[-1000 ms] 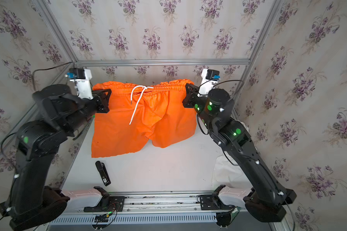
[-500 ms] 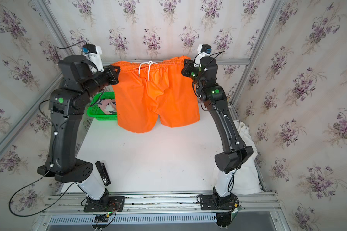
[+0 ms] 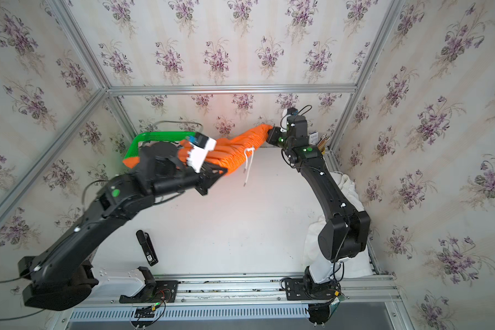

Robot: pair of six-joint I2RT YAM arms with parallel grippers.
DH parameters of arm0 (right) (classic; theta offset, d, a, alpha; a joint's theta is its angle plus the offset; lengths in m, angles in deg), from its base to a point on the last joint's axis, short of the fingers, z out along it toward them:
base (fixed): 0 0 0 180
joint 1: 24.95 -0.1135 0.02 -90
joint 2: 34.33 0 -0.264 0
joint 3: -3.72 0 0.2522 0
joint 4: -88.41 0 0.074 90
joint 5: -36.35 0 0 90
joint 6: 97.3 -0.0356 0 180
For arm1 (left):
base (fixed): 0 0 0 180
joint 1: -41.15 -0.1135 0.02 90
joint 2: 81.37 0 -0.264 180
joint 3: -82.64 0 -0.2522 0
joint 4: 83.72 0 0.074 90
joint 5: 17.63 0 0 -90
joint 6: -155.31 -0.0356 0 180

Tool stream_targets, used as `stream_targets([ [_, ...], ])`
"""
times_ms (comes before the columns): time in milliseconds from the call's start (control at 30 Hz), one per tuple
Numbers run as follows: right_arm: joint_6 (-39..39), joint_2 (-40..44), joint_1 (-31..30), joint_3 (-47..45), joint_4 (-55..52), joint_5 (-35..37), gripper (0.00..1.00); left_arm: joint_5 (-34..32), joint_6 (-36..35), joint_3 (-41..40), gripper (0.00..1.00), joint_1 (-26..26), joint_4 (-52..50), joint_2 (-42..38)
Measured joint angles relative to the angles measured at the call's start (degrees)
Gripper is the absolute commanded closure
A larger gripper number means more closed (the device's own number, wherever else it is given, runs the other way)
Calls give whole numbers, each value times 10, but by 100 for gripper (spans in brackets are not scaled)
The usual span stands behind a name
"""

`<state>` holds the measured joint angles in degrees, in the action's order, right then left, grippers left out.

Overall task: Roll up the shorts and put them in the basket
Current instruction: Flatten out the shorts at the center of the board.

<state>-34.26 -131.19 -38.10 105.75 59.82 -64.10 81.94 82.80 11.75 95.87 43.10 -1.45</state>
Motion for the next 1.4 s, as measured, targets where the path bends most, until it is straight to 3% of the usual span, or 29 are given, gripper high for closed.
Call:
stream_targets([
  [167,15,-97,24,-45,0,18,99,43,31,-51,59,72,23,147],
  [267,26,-155,33,-19,-14,44,68,78,44,-49,47,78,25,212],
  [367,39,-167,32,17,-39,75,60,83,54,-43,41,75,25,218],
  [600,71,-108,32,19,-73,107,60,19,85,-87,38,24,-4,149],
  [767,91,-69,32,-71,-103,43,60,-38,156,-207,38,-44,-66,72],
  [967,96,-50,30,-187,-79,-50,61,-41,214,-380,39,-141,-85,-11],
  [1067,57,-52,30,-265,-27,-106,63,-10,219,-429,40,-172,-60,7],
  [1167,24,-48,31,-334,1,-117,67,13,220,-441,41,-191,-28,52],
  [1400,-44,103,62,-488,18,-32,58,24,203,-424,40,-228,-15,47],
])
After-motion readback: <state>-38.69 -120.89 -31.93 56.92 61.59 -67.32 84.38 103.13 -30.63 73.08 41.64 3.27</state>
